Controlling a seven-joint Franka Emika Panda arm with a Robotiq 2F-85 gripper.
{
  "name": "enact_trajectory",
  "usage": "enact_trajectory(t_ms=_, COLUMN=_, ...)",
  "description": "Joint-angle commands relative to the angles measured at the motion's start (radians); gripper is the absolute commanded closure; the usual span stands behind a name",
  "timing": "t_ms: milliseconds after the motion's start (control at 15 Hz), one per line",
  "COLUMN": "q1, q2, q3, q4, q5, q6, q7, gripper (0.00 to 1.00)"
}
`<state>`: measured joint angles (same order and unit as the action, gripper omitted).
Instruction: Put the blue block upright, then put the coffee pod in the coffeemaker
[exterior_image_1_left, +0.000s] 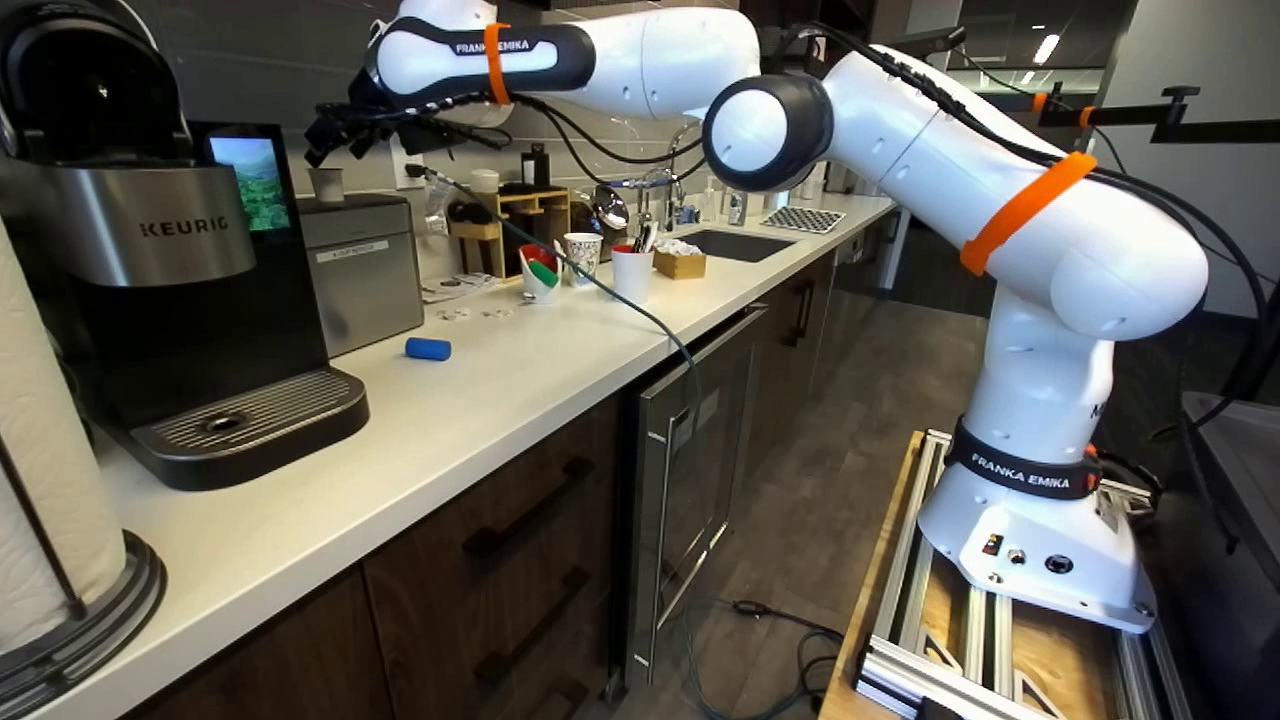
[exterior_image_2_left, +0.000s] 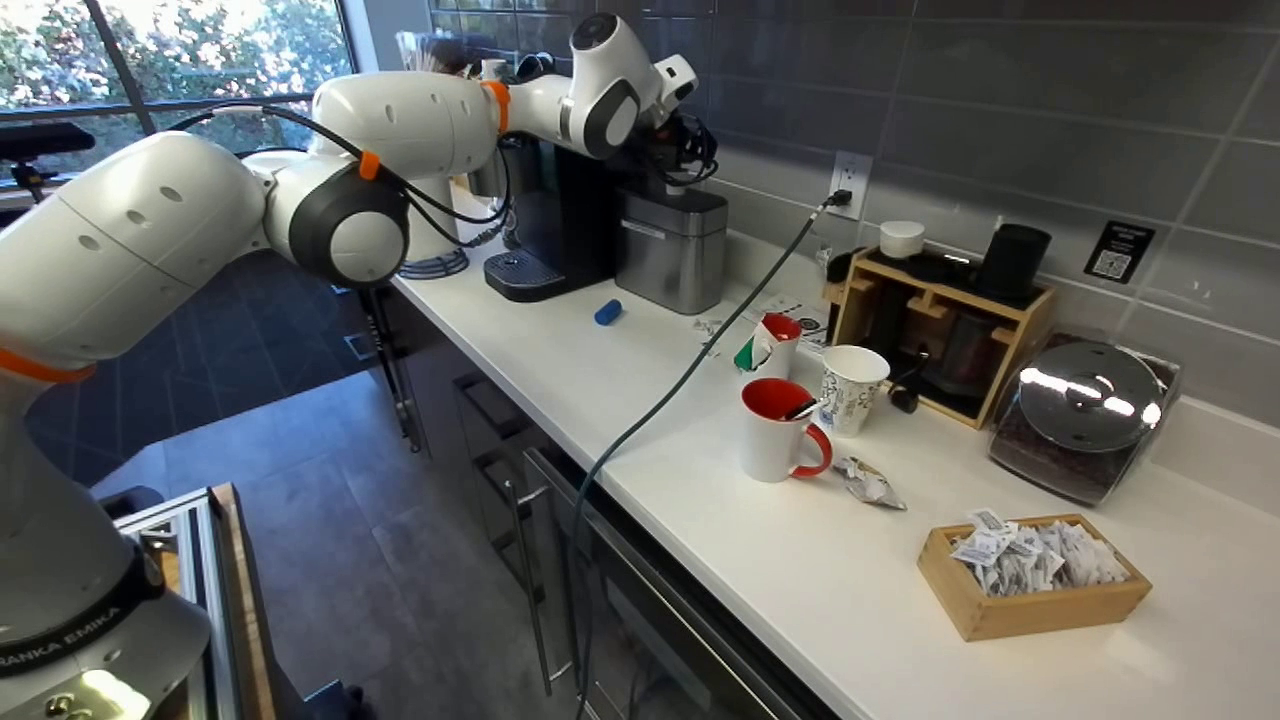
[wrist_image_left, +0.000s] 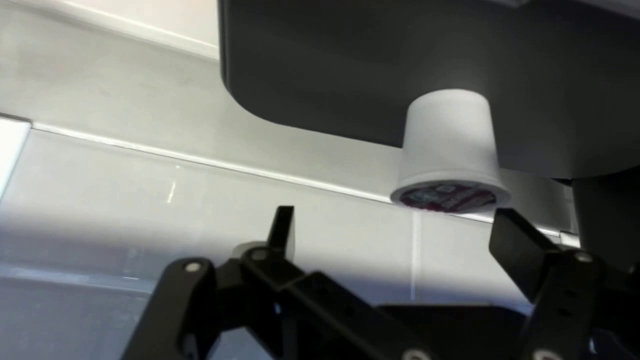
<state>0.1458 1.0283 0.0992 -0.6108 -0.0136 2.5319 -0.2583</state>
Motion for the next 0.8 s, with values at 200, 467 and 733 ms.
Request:
enact_trajectory(t_ms=200, q1=-0.006, q2=0.023, q3=0.077, q4=0.027, q5=0.031, q6=0.025, q7=-0.059, gripper=0.00)
enact_trajectory(t_ms=467, q1=-0.002, q2=0.025, q3=0.072, q4=0.022, q5=0.016, q6=-0.001, q7=-0.033, gripper=0.00)
enact_trajectory(t_ms=733, q1=-0.001, q2=0.030, q3=0.055, q4=0.021, q5=0.010, q6=-0.016, q7=-0.003, gripper=0.00)
